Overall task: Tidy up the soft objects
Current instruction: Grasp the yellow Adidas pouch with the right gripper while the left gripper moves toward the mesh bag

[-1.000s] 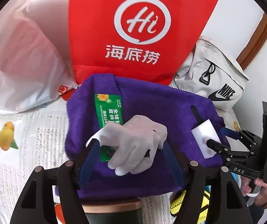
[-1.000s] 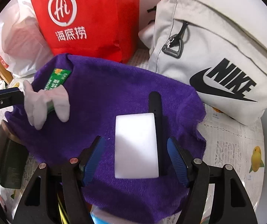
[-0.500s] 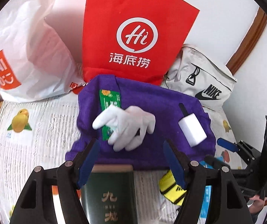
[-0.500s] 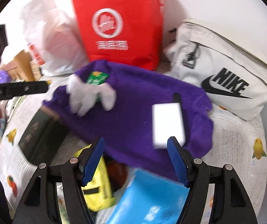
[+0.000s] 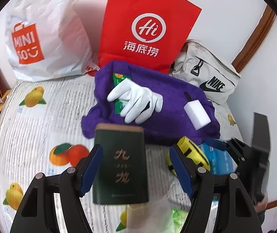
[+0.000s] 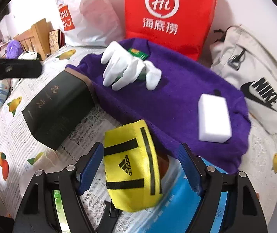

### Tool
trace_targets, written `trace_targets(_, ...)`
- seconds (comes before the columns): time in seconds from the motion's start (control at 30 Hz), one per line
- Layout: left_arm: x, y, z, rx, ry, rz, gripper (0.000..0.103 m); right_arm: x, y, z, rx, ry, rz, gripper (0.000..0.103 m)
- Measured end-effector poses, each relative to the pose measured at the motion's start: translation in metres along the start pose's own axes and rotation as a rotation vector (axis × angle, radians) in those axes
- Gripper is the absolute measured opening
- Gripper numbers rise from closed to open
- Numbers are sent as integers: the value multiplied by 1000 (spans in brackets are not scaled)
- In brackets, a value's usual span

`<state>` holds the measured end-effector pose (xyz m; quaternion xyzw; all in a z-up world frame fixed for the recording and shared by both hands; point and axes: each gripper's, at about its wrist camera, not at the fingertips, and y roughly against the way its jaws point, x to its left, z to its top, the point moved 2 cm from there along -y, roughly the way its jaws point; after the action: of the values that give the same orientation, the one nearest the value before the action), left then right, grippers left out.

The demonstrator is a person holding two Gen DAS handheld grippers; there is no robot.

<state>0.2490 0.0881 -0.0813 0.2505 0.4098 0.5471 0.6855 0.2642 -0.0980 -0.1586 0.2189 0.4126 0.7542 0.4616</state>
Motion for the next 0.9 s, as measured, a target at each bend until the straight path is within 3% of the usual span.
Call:
trace_targets(0.1,6,3,-8,1,14,-4,69,0,-11,1,32,-15,20,78)
trace_targets(0.13,7,3,-10,1,20,-6,69,1,-15,0,46,-18,28,74)
trace_targets(0.17,8,3,-11,2,24,-9,69,3,-17,-1,59,-18,43,67)
trace_targets(0.2,10,2,-12,4,30,-12,69,5,-18,-3,74,-16,60,48)
trace_targets(0.23,11,2,-14,6,35,-13,69,6,-16,-4,75,-17,73,39)
trace_targets(0.33,15,2,-16,5,53,-19,69,12,-1,-7,63,-12,109,26)
trace_targets(0.5,19,8,-18,-10,63,-26,69,39,21,-14,43,61,136,25)
trace_targets(0.7,21,15,-28,-11,63,-30,69,64,9,-20,92,92,142,25)
trace_targets(0.8,23,18,-35,-10,59,-24,69,62,4,-22,79,50,143,13)
trace_targets(0.9,26,19,-46,0,51,0,69,55,12,-24,43,14,145,10)
